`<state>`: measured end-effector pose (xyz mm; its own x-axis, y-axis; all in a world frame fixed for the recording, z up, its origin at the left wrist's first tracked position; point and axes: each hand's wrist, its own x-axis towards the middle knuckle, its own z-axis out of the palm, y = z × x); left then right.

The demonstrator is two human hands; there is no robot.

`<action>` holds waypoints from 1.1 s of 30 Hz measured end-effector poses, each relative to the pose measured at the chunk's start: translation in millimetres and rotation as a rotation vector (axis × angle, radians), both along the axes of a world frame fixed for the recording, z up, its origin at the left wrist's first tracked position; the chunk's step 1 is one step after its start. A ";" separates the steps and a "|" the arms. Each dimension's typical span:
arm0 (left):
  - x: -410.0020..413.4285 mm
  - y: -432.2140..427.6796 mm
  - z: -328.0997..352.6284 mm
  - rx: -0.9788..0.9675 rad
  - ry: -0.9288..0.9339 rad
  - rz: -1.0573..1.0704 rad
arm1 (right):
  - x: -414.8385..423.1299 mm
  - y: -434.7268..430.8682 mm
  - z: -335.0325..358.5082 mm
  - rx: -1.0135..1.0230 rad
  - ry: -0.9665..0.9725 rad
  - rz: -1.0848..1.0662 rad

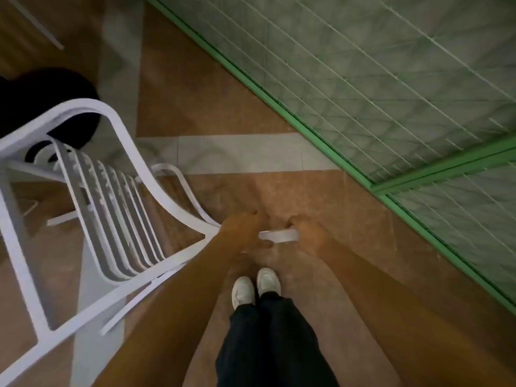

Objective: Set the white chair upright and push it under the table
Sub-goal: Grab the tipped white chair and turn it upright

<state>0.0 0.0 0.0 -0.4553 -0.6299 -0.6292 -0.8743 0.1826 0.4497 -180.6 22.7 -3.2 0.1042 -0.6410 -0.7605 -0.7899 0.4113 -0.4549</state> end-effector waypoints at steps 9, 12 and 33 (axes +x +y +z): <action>-16.9 6.3 -36.1 -0.002 -0.115 -0.106 | -3.0 8.5 -40.2 -0.173 0.031 0.094; -25.9 7.2 -39.1 -0.025 -0.108 -0.085 | -4.2 6.2 -41.4 -0.168 0.035 0.124; -17.0 19.8 28.8 -0.245 -0.250 0.229 | 10.4 -3.9 22.3 -0.270 -0.084 0.240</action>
<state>-17.0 19.8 28.8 -0.1385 -0.8418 -0.5217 -0.9815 0.0464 0.1857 -170.2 18.8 19.1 0.3309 -0.7673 -0.5493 -0.8045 0.0749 -0.5892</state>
